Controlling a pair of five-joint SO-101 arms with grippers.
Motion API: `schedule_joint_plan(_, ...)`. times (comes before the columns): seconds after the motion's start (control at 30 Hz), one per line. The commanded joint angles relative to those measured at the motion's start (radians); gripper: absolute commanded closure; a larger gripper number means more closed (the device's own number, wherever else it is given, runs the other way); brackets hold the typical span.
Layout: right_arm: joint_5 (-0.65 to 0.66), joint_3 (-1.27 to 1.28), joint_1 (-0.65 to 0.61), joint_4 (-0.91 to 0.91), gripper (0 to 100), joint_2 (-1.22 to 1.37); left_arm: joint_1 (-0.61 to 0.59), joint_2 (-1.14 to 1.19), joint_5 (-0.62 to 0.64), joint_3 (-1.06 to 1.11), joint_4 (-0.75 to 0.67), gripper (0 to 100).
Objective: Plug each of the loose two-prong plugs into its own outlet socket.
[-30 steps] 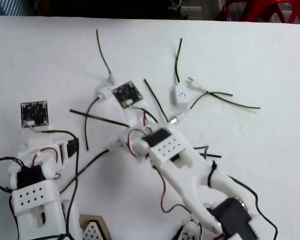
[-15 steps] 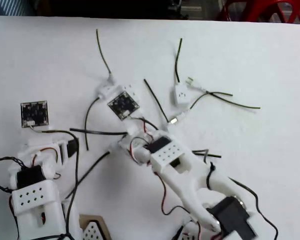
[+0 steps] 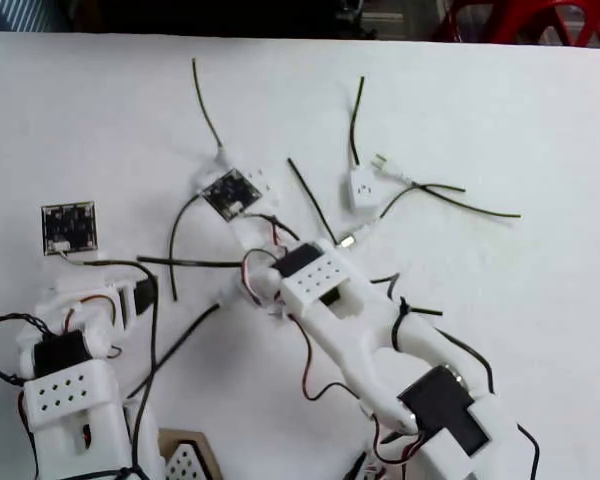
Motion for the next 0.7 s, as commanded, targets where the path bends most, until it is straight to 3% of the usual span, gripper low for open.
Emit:
schedule_joint_plan(0.0, 0.006, -0.032, 0.025, 0.004, 98.1, -0.07, -0.01, -0.021, 0.003, -0.005, -0.02, 65)
schedule_joint_plan(0.17, 0.006, -0.04, 0.013, -0.205, 98.1, -0.176, -0.01, -0.021, 0.006, -0.005, -0.02, 65)
schedule_joint_plan(0.33, 0.006, -0.101, 0.018, -0.401, 97.9, -0.117, -0.01, -0.021, 0.006, -0.005, -0.02, 65)
schedule_joint_plan(0.4, -0.002, -0.163, 0.025, -0.394, 94.0, -0.058, -0.01, -0.021, 0.006, -0.005, -0.02, 65)
schedule_joint_plan(0.57, -0.121, -0.308, 0.065, -0.265, 72.3, 0.065, -0.01, -0.021, 0.006, -0.005, -0.02, 65)
schedule_joint_plan(0.67, -0.126, -0.347, 0.071, -0.11, 72.4, 0.024, -0.01, -0.021, 0.005, -0.005, -0.02, 65)
